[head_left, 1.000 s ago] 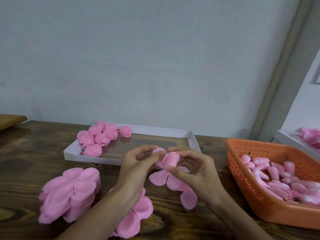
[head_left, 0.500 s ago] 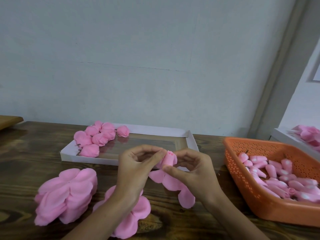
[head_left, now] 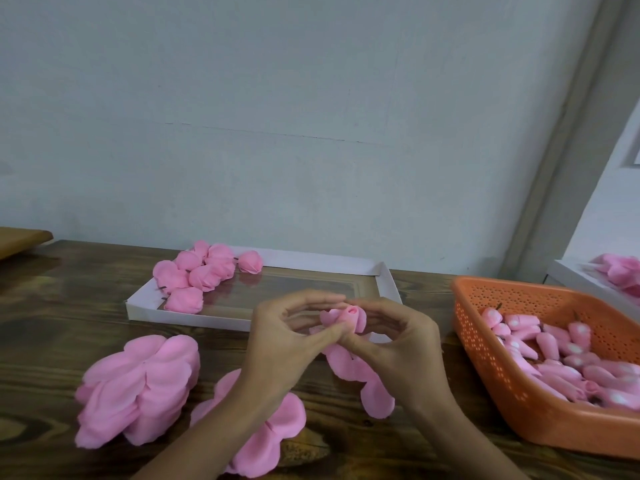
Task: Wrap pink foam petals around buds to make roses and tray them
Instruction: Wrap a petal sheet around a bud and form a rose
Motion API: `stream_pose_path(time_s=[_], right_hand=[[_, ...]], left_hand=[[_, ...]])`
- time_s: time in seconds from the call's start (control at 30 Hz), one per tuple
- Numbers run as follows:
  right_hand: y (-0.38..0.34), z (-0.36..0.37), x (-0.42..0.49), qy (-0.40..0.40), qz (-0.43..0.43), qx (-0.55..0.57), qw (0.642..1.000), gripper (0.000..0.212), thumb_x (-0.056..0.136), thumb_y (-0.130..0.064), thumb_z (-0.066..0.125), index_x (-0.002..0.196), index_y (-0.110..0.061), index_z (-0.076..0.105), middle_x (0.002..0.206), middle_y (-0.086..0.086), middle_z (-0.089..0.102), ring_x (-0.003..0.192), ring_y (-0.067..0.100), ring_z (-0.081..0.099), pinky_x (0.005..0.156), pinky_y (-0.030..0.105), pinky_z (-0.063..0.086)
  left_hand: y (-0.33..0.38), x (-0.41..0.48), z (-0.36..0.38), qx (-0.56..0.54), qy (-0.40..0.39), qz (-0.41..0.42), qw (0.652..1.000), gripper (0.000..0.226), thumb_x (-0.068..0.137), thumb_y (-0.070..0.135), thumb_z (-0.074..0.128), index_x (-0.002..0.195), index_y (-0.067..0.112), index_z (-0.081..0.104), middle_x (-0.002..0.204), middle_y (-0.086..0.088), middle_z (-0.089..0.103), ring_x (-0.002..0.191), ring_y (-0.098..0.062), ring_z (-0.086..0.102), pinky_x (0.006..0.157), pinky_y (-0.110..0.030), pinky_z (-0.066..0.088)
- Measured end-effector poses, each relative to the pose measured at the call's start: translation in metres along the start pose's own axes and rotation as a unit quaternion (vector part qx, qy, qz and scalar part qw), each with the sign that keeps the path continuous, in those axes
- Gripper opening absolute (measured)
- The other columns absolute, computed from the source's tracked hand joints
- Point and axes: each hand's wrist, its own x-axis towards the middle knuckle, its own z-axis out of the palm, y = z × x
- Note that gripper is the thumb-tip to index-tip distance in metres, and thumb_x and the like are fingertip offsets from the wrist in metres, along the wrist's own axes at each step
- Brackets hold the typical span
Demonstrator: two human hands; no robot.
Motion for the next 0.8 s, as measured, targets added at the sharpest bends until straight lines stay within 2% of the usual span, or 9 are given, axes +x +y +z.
stream_pose_path(time_s=[0.1, 0.23, 0.3, 0.43, 0.57, 0.67, 0.73, 0.8], right_hand=[[-0.001, 0.003, -0.003, 0.009, -0.001, -0.023, 1.000, 0.037, 0.074, -0.046, 0.082, 0.110, -0.037, 0.076, 0.100, -0.024, 0.078, 0.094, 0.002, 0.075, 0.078, 0.018, 0.061], [0.004, 0.000, 0.002, -0.043, 0.064, 0.046, 0.996, 0.037, 0.084, -0.021, 0.085, 0.120, -0.022, 0.077, 0.106, -0.010, 0.081, 0.098, 0.018, 0.077, 0.086, 0.040, 0.065], [0.006, 0.000, 0.003, -0.056, 0.080, 0.059, 0.993, 0.036, 0.085, -0.018, 0.084, 0.120, -0.020, 0.078, 0.107, -0.006, 0.081, 0.099, 0.020, 0.078, 0.087, 0.045, 0.064], [0.009, -0.001, 0.002, -0.045, 0.087, 0.060, 0.993, 0.030, 0.082, -0.018, 0.085, 0.112, -0.022, 0.080, 0.104, -0.008, 0.082, 0.099, 0.016, 0.078, 0.089, 0.038, 0.064], [0.010, -0.005, 0.004, -0.028, 0.106, 0.138, 0.984, 0.029, 0.080, -0.018, 0.085, 0.108, -0.016, 0.079, 0.105, 0.001, 0.082, 0.100, 0.021, 0.079, 0.088, 0.034, 0.064], [0.013, -0.009, 0.008, -0.015, 0.133, 0.188, 0.973, 0.033, 0.079, -0.017, 0.085, 0.110, -0.010, 0.078, 0.107, 0.007, 0.081, 0.102, 0.025, 0.078, 0.087, 0.035, 0.064], [0.013, -0.012, 0.010, -0.012, 0.147, 0.207, 0.967, 0.034, 0.079, -0.017, 0.084, 0.111, -0.009, 0.078, 0.109, 0.008, 0.081, 0.104, 0.026, 0.078, 0.084, 0.032, 0.063], [0.014, -0.015, 0.010, -0.009, 0.159, 0.220, 0.962, 0.032, 0.081, -0.017, 0.083, 0.112, -0.009, 0.078, 0.111, 0.009, 0.080, 0.105, 0.027, 0.077, 0.082, 0.030, 0.063]], left_hand=[[0.000, 0.001, 0.000, -0.008, 0.008, -0.009, 1.000, 0.031, 0.071, 0.032, 0.090, 0.101, 0.038, 0.082, 0.097, 0.007, 0.082, 0.095, -0.015, 0.079, 0.079, -0.027, 0.064], [0.001, 0.005, -0.004, -0.041, 0.012, -0.036, 0.998, 0.031, 0.068, 0.037, 0.093, 0.097, 0.038, 0.082, 0.098, 0.005, 0.082, 0.098, -0.015, 0.078, 0.078, -0.026, 0.063], [0.000, 0.007, -0.005, -0.051, 0.012, -0.048, 0.997, 0.033, 0.066, 0.035, 0.091, 0.098, 0.038, 0.082, 0.099, 0.003, 0.082, 0.099, -0.016, 0.078, 0.077, -0.025, 0.063], [-0.005, 0.007, -0.006, -0.089, 0.012, -0.061, 0.994, 0.036, 0.064, 0.027, 0.091, 0.099, 0.032, 0.083, 0.102, -0.001, 0.082, 0.099, -0.020, 0.078, 0.077, -0.025, 0.062], [-0.008, 0.010, -0.008, -0.105, 0.012, -0.079, 0.991, 0.038, 0.068, 0.022, 0.087, 0.105, 0.028, 0.081, 0.109, 0.001, 0.081, 0.101, -0.018, 0.078, 0.077, -0.022, 0.061], [-0.008, 0.013, -0.013, -0.044, -0.036, -0.143, 0.988, 0.042, 0.082, 0.037, 0.085, 0.123, 0.033, 0.074, 0.116, 0.007, 0.079, 0.112, -0.013, 0.074, 0.094, -0.030, 0.057], [-0.011, 0.014, -0.014, -0.036, -0.088, -0.202, 0.975, 0.031, 0.092, 0.033, 0.079, 0.123, 0.029, 0.075, 0.116, 0.003, 0.079, 0.113, -0.015, 0.073, 0.104, -0.038, 0.053], [-0.016, 0.014, -0.013, -0.066, -0.103, -0.227, 0.966, 0.028, 0.088, 0.024, 0.080, 0.115, 0.017, 0.079, 0.113, -0.007, 0.080, 0.112, -0.025, 0.074, 0.102, -0.042, 0.056]])
